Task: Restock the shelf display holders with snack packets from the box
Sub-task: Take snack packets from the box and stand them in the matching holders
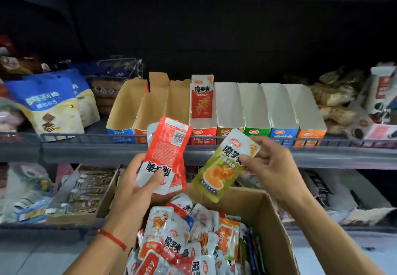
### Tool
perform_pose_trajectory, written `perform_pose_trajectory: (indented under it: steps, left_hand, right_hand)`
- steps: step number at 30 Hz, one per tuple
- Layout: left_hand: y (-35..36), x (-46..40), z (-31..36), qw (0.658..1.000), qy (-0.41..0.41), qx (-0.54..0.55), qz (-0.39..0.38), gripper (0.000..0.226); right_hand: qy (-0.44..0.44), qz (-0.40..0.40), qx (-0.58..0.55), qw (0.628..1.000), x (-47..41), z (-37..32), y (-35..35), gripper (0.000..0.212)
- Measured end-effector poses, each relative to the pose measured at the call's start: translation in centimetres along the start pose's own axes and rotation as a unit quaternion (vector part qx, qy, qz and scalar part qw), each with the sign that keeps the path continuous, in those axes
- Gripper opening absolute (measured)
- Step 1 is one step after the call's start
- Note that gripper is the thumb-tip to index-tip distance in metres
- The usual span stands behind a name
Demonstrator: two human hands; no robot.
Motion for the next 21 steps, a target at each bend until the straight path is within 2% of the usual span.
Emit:
perform_pose_trajectory:
  steps: [5,8,11,15,19,21]
  left_hand:
    - [-0.1,-3.8,3.6,0.998,0.050,-0.022,0.013,0.034]
    - [-0.1,-5.7,4.0,0.998,0.060,-0.009,0.025,0.031]
    - [-0.5,-6.5,3.3,0.998,0.049,0.006,0.028,0.032]
    - [-1.7,-7.9,2.3,0.998,0.024,0.042,0.031,0.030]
    - [-2.4,-8.9,1.9,0.997,0.006,0.074,0.032,0.030]
    - [-2.6,-9.1,1.9,0.997,0.006,0.079,0.022,0.030]
  right_hand:
    - [-0.156,0.142,0.090,0.973,-6.1,-6.2,-2.8,0.017]
    - [-0.184,0.174,0.142,0.957,-10.9,-8.2,-3.0,0.010]
    - [-0.200,0.191,0.245,0.929,-14.7,-9.3,-2.3,0.012]
    - [-0.153,0.170,0.304,0.925,-18.9,-8.6,-1.6,0.018]
    - [-0.095,0.069,0.415,0.902,-22.0,-7.0,-0.2,0.031]
    - [-0.081,0.026,0.468,0.879,-22.8,-6.4,0.5,0.027]
Point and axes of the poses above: each hand's wrist, its own x-axis away from the middle knuckle, its own y-axis out of the palm, z = x × y, the point moved 2 cm from there along -x, towards the middle knuckle, and after that the axes turned 8 degrees about -x, right-handed, at the moved point
